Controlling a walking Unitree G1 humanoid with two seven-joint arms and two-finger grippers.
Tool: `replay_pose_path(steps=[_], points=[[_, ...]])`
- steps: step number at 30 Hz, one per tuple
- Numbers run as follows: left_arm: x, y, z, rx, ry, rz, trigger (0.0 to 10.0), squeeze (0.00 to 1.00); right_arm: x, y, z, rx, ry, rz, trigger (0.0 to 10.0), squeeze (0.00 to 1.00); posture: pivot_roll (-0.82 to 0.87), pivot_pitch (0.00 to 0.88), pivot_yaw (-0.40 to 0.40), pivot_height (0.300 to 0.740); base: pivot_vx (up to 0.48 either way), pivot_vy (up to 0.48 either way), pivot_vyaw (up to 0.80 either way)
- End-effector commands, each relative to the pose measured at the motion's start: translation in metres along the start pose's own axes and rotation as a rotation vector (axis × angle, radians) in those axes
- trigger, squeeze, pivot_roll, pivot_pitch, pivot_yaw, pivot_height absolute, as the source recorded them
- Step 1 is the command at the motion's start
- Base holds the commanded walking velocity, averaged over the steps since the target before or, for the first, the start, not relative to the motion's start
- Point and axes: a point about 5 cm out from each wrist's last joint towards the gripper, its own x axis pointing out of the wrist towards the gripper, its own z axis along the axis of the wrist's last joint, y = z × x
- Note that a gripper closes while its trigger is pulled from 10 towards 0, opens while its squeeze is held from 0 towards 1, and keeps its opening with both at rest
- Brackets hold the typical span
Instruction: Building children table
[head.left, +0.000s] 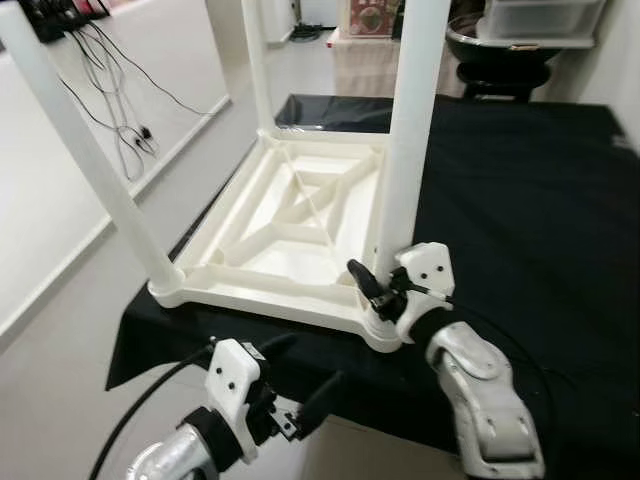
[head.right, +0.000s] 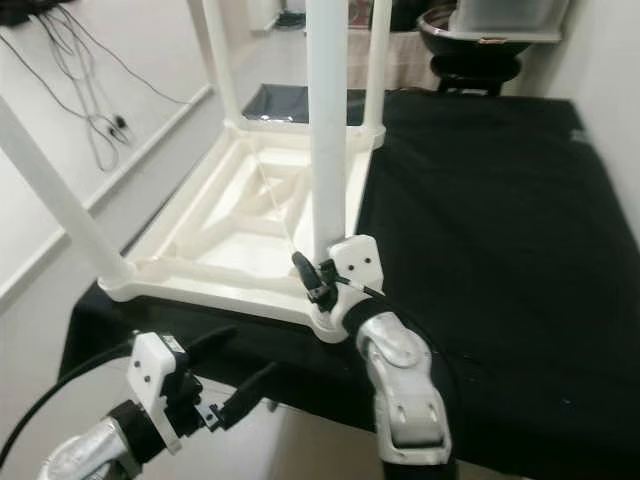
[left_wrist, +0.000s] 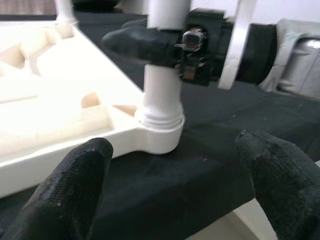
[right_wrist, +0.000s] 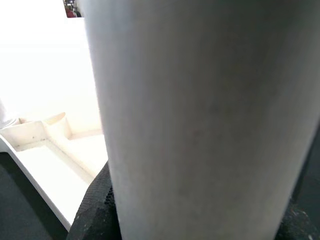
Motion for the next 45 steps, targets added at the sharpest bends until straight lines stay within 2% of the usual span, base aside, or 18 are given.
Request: replay_pose_path(steps=[1,5,6,7,8,9,13,17,18,20,23,24,26,28,32,35,38,45], points=[[-0.002,0.0,-0.006,-0.017,0.028,-0.01,10.0,0.0,0.0,-0.002,-0.028,0.028,0.139,-0.013,0.0,0.0,0.04,0.153,0.063,0.74,0.0,0.0,0.0],[-0.001,0.001,-0.006,-0.013,0.021,0.01,10.0,0.0,0.004,0.0,-0.027,0.022,0.133,0.006,0.0,0.0,0.05,0.154,0.053,0.74,0.0,0.0,0.0],[-0.001,0.001,-0.005,-0.011,0.017,0.021,10.0,0.0,0.004,0.001,-0.026,0.021,0.135,-0.002,3.2,0.0,0.05,0.153,0.051,0.74,0.0,0.0,0.0],[-0.001,0.001,-0.005,-0.011,0.017,0.021,10.0,0.0,0.004,0.001,-0.026,0.021,0.135,-0.002,3.2,0.0,0.05,0.153,0.051,0.74,0.0,0.0,0.0],[-0.001,0.002,-0.005,-0.009,0.015,0.027,10.0,0.0,0.004,0.002,-0.024,0.031,0.129,-0.012,10.0,0.77,0.05,0.153,0.051,0.74,0.0,0.0,0.0],[-0.001,0.002,-0.005,-0.009,0.015,0.029,10.0,0.0,0.005,0.004,-0.022,0.047,0.121,-0.007,10.0,1.0,0.05,0.153,0.051,0.74,0.0,0.0,0.0],[-0.001,0.002,-0.006,-0.009,0.016,0.025,10.0,0.0,0.004,0.007,-0.017,0.073,0.102,-0.024,10.0,1.0,0.05,0.151,0.051,0.74,0.0,0.0,0.0],[-0.001,0.004,-0.006,-0.007,0.018,0.026,10.0,0.0,-0.005,0.013,-0.008,0.123,0.007,0.079,10.0,1.0,0.05,0.151,0.052,0.74,0.0,0.0,0.0],[-0.001,0.004,-0.006,-0.007,0.018,0.026,10.0,0.0,-0.005,0.013,-0.008,0.123,0.007,0.079,10.0,1.0,0.05,0.151,0.052,0.74,0.0,0.0,0.0],[-0.001,0.006,-0.006,-0.003,0.016,0.044,10.0,0.0,-0.017,0.015,-0.01,0.135,-0.017,0.14,10.0,1.0,0.04,0.15,0.054,0.74,0.0,0.0,0.0],[-0.002,0.007,-0.006,-0.002,0.015,0.052,10.0,0.0,-0.022,0.015,-0.012,0.132,-0.018,0.153,10.0,1.0,0.04,0.15,0.054,0.74,0.0,0.0,0.0],[-0.004,0.012,-0.007,0.002,0.015,0.102,10.0,0.0,-0.032,0.008,-0.019,0.131,-0.009,0.135,10.0,0.0,0.04,0.147,0.062,0.74,0.0,0.0,0.0],[-0.005,0.014,-0.007,0.002,0.014,0.124,10.0,0.0,-0.035,0.005,-0.021,0.133,-0.007,0.123,10.0,0.0,0.04,0.147,0.062,0.74,0.0,0.0,0.0],[-0.012,0.023,-0.009,-0.015,0.013,0.219,10.0,0.0,-0.044,-0.002,-0.024,0.147,-0.017,0.078,10.0,0.0,0.04,0.145,0.067,0.74,0.0,0.0,0.0],[-0.023,0.029,-0.013,0.03,0.049,0.303,10.0,0.0,-0.059,-0.001,-0.028,0.151,-0.034,0.06,10.0,0.0,0.04,0.142,0.076,0.74,0.0,0.0,0.0],[-0.023,0.029,-0.013,0.03,0.049,0.303,10.0,0.0,-0.059,-0.001,-0.028,0.151,-0.034,0.06,10.0,0.0,0.04,0.142,0.076,0.74,0.0,0.0,0.0],[-0.029,0.031,-0.016,0.045,0.068,0.344,10.0,0.0,-0.066,-0.003,-0.032,0.153,-0.048,0.006,10.0,0.0,0.04,0.134,0.087,0.74,0.0,0.0,0.0],[-0.03,0.033,-0.017,0.044,0.07,0.356,10.0,0.0,-0.067,-0.004,-0.033,0.157,-0.058,0.004,10.0,0.0,0.04,0.128,0.089,0.74,0.0,0.0,0.0]])
